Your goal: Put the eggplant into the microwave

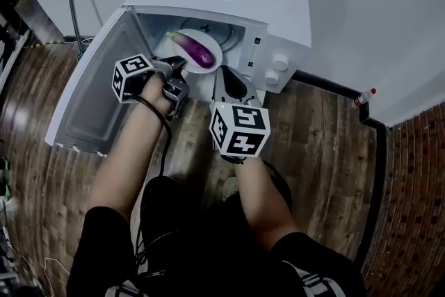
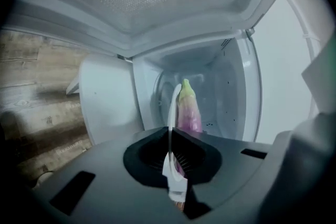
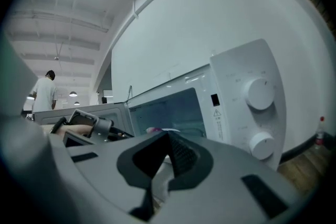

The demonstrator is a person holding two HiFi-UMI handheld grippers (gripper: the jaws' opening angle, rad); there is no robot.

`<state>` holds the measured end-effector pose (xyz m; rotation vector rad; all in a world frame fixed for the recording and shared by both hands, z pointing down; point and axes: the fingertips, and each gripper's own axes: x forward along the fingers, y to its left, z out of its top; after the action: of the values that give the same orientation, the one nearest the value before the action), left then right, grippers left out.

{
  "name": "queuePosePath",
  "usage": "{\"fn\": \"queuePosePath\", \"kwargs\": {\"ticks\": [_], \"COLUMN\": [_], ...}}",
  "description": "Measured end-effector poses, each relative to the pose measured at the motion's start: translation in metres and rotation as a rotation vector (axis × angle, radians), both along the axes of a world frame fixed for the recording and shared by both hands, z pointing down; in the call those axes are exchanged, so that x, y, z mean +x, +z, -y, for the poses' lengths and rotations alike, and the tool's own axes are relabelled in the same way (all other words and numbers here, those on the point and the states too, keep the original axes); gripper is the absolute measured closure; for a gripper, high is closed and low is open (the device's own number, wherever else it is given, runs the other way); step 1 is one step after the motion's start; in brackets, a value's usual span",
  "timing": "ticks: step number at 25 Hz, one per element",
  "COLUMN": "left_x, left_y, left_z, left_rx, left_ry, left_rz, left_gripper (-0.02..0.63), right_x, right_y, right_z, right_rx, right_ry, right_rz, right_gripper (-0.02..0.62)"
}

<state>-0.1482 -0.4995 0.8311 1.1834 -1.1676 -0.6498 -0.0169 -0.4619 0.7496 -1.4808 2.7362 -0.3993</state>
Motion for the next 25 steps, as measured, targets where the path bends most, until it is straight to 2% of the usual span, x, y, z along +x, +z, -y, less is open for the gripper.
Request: {"fn": "queuePosePath", "kwargs": {"ticks": [5,8,12,16,22,25], "left_x": [0.001,0.002,0.003,-0.006,-0.006,-0.006], "left_y": [0.000,0.002,0.005,0.008,0.015,0.013], "left_z": [0.029,0.049,0.071,0.087,0.103,0.108], "left_rx": [-0.006,-0.006,-0.022,-0.033,-0.046,-0.057], "left_ry": [-0.006,-0.012,0.009,-0.007,0.002,0.037], "left_rz": [0.014,-0.004,0.032,0.057,0.121,0.216], "left_gripper": [0.591,0.591,0.590,0.589,0.583,0.583], "right_x": [0.006,0.009,0.015,0.020,0.026,0.025], "right_y": [0.004,0.005,0.009,0.009,0.012,0.009], "right_z": [0.002,0.004,0.006,0.006,0.006,0.005], "right_rx": [-0.001,0.003,-0.011,0.002,0.003,0.005], "right_ry": [0.014,0.018,0.026,0.027,0.025,0.024], "right_rz": [-0.016,-0.029,-0.030,-0.048,-0.067,-0.058], "right_gripper": [0.592,0.592,0.592,0.592,0.592,0.592]}}
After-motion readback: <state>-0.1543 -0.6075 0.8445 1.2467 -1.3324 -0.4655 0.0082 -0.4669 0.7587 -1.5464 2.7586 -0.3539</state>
